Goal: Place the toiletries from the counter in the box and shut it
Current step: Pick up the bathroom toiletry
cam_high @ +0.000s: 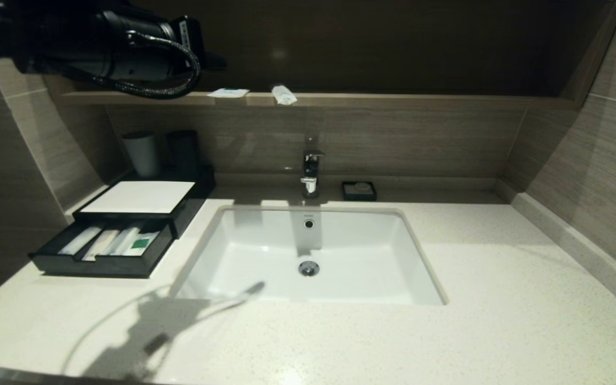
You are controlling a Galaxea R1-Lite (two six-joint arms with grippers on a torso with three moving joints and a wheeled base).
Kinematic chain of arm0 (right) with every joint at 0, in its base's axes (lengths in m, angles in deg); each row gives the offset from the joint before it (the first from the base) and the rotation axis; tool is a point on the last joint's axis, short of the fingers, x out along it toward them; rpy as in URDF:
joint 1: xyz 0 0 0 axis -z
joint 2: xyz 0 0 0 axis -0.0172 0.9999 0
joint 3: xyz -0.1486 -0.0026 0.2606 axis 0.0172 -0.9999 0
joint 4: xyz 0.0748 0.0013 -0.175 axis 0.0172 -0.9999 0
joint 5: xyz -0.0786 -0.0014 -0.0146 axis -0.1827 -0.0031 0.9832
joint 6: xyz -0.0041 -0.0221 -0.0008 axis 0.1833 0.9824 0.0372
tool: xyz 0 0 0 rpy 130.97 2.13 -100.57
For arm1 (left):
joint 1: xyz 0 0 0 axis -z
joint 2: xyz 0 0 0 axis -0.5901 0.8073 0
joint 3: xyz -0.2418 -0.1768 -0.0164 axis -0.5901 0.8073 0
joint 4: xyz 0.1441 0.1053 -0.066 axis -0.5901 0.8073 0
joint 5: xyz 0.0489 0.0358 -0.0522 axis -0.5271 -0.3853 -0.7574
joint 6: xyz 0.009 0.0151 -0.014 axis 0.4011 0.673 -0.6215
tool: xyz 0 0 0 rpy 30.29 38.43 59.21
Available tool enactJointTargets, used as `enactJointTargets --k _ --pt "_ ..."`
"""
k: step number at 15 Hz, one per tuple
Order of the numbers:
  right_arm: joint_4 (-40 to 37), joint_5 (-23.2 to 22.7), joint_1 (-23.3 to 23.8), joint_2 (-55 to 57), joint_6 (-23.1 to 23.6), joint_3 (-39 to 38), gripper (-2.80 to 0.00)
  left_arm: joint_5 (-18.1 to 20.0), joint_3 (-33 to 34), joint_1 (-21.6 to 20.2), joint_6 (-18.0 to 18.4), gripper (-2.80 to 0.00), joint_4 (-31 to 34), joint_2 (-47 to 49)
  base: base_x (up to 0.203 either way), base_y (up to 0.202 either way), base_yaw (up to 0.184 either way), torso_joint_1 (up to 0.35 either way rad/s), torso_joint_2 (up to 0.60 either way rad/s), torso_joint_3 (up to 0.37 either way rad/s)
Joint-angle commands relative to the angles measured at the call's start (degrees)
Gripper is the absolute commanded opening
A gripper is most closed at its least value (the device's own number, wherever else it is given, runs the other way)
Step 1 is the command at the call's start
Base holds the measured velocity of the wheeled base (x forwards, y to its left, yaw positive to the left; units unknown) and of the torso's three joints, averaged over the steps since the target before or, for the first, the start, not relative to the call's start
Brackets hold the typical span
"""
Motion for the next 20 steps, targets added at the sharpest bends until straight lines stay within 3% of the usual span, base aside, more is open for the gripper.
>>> enactJointTargets --k 1,8,13,14,17,20 --pt "0.0 0.0 0.0 0.0 0.0 0.0 -2.8 0.1 0.0 2.1 -0.1 -2.8 -0.2 0.9 0.0 0.0 0.0 0.0 0.0 0.0" --pt "0.0 0.0 0.0 0.0 0.0 0.0 -2.8 0.2 0.0 6.3 -1.6 -2.8 -4.9 4.8 0.0 0.0 0.0 0.0 0.0 0.0" --pt "0.0 0.0 -0.1 0.0 0.0 0.0 -2.8 -1.9 -0.1 7.7 -1.3 -2.8 -8.7 8.5 0.0 0.0 0.0 0.0 0.0 0.0" --pt "0.0 0.0 0.0 0.0 0.0 0.0 -2.8 -2.0 -0.1 7.7 -1.1 0.0 -9.9 9.4 0.0 0.0 0.0 0.0 0.0 0.0" --pt "0.0 0.0 0.0 0.0 0.0 0.0 -2.8 -4.1 -0.1 7.7 -0.5 0.0 -13.5 11.4 0.0 0.0 0.0 0.0 0.0 0.0" --pt "0.0 0.0 0.0 0.0 0.0 0.0 -2.8 -8.3 -0.1 7.7 2.3 0.0 -16.0 13.3 0.0 0.0 0.0 0.0 0.0 0.0"
